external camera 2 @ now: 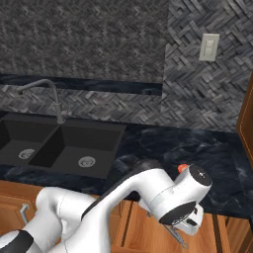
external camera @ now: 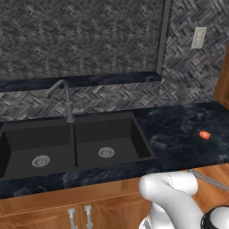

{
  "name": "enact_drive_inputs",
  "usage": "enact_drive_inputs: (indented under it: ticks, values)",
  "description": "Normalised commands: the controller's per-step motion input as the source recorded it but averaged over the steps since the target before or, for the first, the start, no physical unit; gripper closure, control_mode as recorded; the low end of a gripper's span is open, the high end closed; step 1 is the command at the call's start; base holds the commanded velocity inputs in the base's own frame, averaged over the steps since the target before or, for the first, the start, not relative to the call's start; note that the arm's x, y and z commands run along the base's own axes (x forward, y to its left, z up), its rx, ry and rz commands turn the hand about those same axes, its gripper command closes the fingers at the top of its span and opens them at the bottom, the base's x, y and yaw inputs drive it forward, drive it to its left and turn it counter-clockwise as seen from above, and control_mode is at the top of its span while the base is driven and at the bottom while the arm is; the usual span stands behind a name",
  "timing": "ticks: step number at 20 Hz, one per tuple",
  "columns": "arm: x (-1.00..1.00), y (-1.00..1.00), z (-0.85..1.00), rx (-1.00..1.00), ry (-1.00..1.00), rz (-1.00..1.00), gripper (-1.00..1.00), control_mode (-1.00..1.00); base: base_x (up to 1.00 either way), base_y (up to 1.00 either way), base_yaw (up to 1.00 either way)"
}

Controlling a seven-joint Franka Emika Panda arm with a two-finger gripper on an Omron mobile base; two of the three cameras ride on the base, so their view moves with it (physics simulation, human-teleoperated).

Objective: Pick the tongs from the drawer and place it on the counter.

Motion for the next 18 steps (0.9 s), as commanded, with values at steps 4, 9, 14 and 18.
enact_drive_inputs:
  ticks: [4, 9, 14, 18]
  values:
    - [0.40, -0.01, -0.94, -0.13, 0.00, 0.00, -1.00, -1.00, 0.00, 0.00, 0.00]
    - [0.54, 0.00, -0.90, -0.13, 0.03, 0.00, -1.00, -1.00, 0.00, 0.00, 0.00]
    - [0.37, -0.07, -0.94, -0.04, 0.01, 0.09, -1.00, -1.00, 0.00, 0.00, 0.00]
    - [0.20, -0.17, -0.91, 0.00, 0.01, 0.15, -1.00, -1.00, 0.00, 0.00, 0.00]
